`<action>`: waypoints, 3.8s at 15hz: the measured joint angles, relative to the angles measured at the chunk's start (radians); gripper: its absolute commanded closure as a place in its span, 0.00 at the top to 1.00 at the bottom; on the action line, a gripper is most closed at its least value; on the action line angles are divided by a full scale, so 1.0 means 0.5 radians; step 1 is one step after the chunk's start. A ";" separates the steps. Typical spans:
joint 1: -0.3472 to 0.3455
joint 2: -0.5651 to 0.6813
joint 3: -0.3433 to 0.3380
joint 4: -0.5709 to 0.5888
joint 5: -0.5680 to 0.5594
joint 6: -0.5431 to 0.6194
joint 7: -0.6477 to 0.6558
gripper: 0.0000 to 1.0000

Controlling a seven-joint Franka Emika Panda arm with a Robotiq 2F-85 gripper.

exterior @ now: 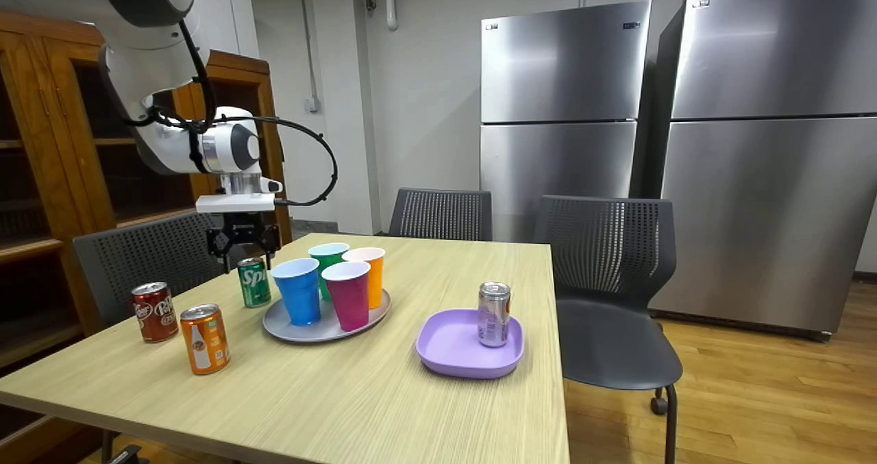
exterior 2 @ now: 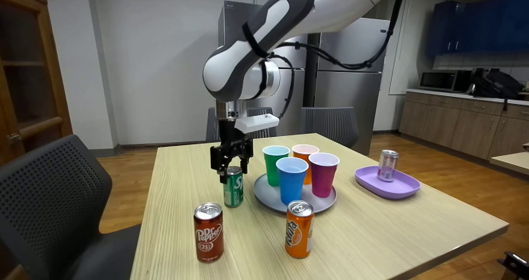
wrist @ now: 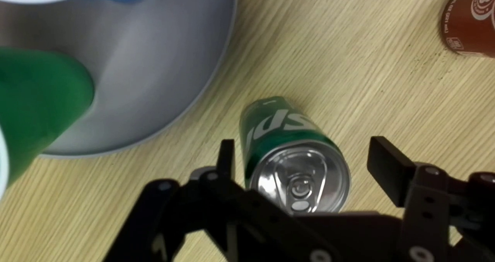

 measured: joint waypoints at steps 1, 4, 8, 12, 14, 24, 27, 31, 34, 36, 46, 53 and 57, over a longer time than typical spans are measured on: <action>0.000 0.000 -0.001 0.000 0.000 -0.003 0.000 0.49; 0.000 0.000 -0.005 0.003 0.000 -0.007 0.000 0.38; 0.000 0.000 -0.008 0.003 0.000 -0.009 0.000 0.38; 0.000 -0.013 -0.010 0.003 0.000 -0.008 0.000 0.38; 0.000 -0.029 -0.011 0.003 0.000 -0.008 0.000 0.38; -0.005 -0.241 -0.010 -0.089 0.000 -0.011 -0.016 0.38; -0.016 -0.335 -0.010 -0.134 0.000 -0.042 -0.041 0.38; -0.049 -0.458 -0.010 -0.183 0.000 -0.107 -0.069 0.38; -0.087 -0.545 -0.010 -0.216 0.001 -0.154 -0.078 0.38; -0.119 -0.598 -0.011 -0.238 0.002 -0.179 -0.080 0.38; -0.313 -0.829 -0.056 -0.383 0.023 -0.188 -0.082 0.38; -0.429 -0.959 -0.131 -0.507 0.047 -0.188 -0.082 0.38; -0.484 -1.009 -0.176 -0.575 0.066 -0.186 -0.082 0.38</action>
